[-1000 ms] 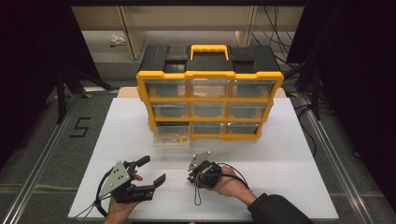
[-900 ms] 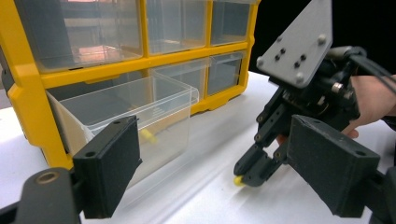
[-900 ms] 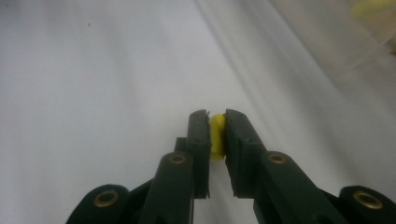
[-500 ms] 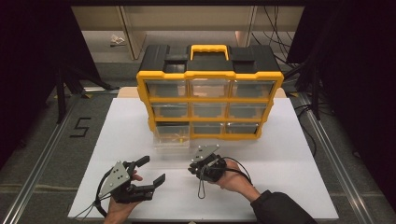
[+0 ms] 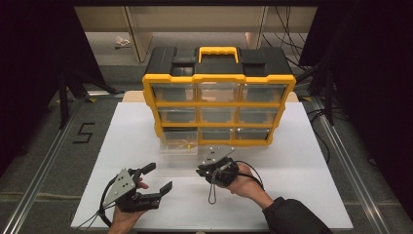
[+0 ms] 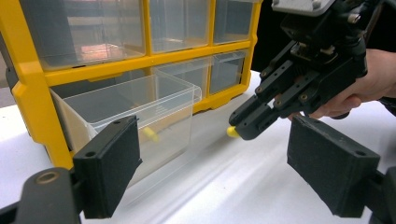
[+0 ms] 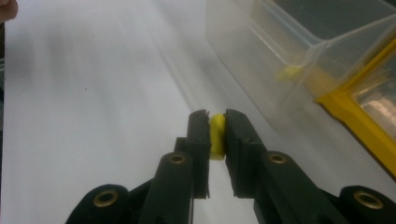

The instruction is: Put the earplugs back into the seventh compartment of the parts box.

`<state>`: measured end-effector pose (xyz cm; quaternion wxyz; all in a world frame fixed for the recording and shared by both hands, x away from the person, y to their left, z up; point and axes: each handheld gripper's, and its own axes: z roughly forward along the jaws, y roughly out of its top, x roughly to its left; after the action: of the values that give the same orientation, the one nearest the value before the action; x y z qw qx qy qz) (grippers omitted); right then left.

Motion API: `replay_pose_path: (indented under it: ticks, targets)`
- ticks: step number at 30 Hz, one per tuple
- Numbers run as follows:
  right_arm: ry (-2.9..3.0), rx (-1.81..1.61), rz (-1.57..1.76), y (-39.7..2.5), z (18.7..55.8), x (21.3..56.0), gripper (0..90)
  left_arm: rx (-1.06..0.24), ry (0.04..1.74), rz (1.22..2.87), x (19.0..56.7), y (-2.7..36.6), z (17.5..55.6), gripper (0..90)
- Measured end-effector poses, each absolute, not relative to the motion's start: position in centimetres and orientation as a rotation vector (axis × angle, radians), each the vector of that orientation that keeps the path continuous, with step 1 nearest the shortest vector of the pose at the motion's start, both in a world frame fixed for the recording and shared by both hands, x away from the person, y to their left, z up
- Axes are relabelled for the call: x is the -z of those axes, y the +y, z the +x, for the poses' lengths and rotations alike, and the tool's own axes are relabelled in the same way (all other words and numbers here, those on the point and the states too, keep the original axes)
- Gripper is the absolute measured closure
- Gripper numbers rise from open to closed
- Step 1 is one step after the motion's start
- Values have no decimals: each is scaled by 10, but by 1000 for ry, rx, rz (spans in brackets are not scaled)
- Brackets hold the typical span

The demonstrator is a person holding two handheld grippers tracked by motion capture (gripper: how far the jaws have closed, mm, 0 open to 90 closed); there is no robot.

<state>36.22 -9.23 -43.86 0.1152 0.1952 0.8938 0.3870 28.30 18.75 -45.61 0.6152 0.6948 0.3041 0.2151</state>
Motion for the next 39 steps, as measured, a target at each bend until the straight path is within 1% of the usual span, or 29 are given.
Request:
replay_pose_path:
  ticks: [17, 28, 39]
  targets:
    - [2526, -1217, 564, -97, 362, 425, 805, -502, 692, 1605, 456, 188, 280, 169]
    - [2517, -1246, 559, -95, 360, 422, 805, -504, 693, 1607, 456, 188, 281, 171]
    - [2464, -1298, 543, -93, 365, 406, 804, -500, 696, 1609, 457, 186, 283, 171]
